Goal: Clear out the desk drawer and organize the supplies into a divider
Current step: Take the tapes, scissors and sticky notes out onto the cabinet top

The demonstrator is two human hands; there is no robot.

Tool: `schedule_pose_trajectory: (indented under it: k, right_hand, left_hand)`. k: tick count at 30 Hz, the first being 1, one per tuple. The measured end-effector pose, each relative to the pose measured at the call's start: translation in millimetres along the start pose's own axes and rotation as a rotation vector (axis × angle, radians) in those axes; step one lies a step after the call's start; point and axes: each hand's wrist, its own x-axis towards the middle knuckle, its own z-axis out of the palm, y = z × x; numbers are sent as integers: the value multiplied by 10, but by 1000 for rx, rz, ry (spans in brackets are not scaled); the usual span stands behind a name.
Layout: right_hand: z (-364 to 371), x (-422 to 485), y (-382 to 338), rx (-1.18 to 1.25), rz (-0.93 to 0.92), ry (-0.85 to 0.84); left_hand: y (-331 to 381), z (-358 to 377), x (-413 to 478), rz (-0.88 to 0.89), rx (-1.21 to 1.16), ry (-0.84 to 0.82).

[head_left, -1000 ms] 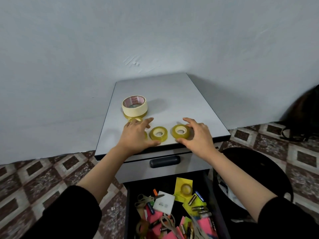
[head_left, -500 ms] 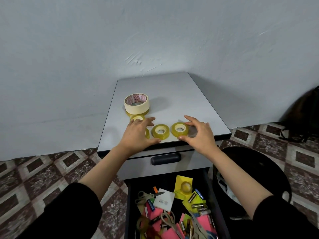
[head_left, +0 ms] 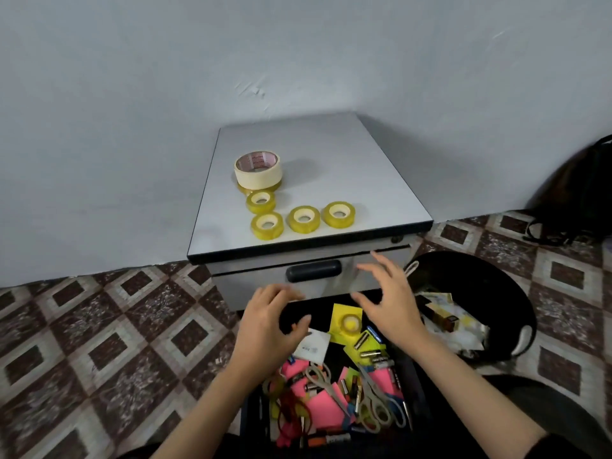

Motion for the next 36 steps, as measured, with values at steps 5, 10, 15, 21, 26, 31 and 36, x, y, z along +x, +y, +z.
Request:
schedule_pose_trajectory:
  k: [5,10,15,21,26,31,36]
  right_hand:
    - [381,-655,438,-138,192,-326]
    - [508,-914,601,-200,243,-447]
    - [615,-920,705,-234,297,-468]
    - [795,-944,829,-409,419,-740]
    - [966,-949,937,-517,490,-863]
    - [1133,-977,1036,-558,537,-815]
    - [1318,-1069,1073,-624,624,-756]
  left_hand:
    - [-222,320,-687,-294,13,-400]
    - [-377,408,-1022,-394,53,-502]
    - [-523,520,-1146,-442,63,-532]
    - [-678,778,-1243,-512,65,-682]
    - [-844,950,-1225,-563,66,-746]
    - [-987,1117,-1210,-543,88,-767]
    - [-1004,1228,-1182,-551,133,-700]
